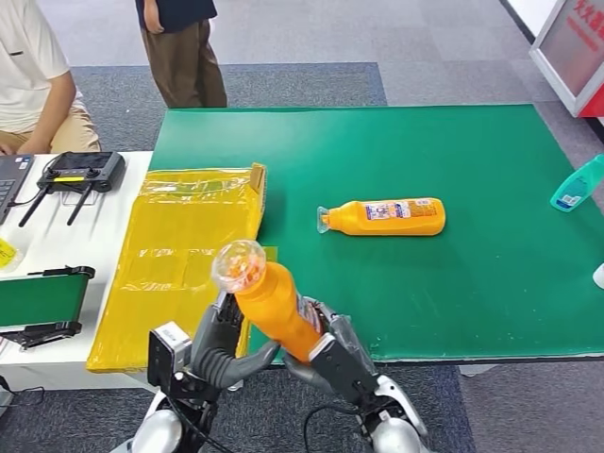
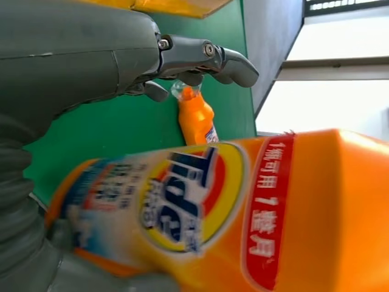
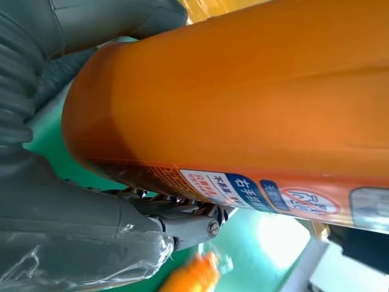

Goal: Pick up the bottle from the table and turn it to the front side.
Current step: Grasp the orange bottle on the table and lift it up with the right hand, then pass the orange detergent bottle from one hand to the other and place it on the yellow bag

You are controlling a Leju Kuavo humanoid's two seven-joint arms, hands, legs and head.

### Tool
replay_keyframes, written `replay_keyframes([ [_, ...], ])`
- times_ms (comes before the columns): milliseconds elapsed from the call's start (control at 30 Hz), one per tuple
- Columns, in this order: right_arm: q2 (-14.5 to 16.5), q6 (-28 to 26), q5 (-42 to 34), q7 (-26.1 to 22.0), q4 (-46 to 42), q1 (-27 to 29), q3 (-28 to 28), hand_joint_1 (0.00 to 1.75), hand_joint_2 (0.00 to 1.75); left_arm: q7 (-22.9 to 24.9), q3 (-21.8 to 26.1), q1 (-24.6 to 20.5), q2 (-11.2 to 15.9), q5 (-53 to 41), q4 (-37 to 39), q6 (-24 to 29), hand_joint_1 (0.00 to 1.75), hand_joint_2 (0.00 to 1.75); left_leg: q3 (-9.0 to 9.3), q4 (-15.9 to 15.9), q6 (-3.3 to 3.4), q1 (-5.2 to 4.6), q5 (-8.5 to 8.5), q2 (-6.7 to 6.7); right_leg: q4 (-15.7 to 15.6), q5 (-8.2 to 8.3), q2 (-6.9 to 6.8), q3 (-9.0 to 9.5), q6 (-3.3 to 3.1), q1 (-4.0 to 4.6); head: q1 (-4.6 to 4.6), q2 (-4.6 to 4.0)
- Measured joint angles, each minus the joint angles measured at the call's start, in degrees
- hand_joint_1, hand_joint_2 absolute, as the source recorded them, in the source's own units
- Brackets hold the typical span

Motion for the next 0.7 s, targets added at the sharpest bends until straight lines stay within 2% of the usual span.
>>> replay_keyframes([
  [367,0.0,-1.0,0.1,0.6,2.2,1.9,5.2,1.75,1.75,-0.1,-3.1,-0.7,-0.2,4.7,2.7,-1.7,0.0,1.75,0.01,0.0,-0.01,0.0,0.0,0.01,0.0,0.01,0.01,-0.03,-0.01,0.0,0.0,0.0],
  [633,-0.5,-4.0,-2.1,0.5,6.5,2.0,6.7,1.75,1.75,0.0,-4.7,-1.5,0.3,6.1,3.0,-2.4,0.0,1.75,0.01,0.0,-0.02,0.0,0.02,0.01,0.0,0.01,0.01,-0.03,-0.01,0.0,0.01,0.0],
  [700,-0.6,-4.3,-2.2,0.5,7.2,2.0,6.8,1.75,1.75,0.0,-5.3,-1.7,0.4,5.5,3.0,-2.5,0.87,1.75,0.01,0.0,-0.02,0.0,0.02,0.01,0.0,0.01,0.01,-0.03,-0.01,0.0,0.01,0.0],
])
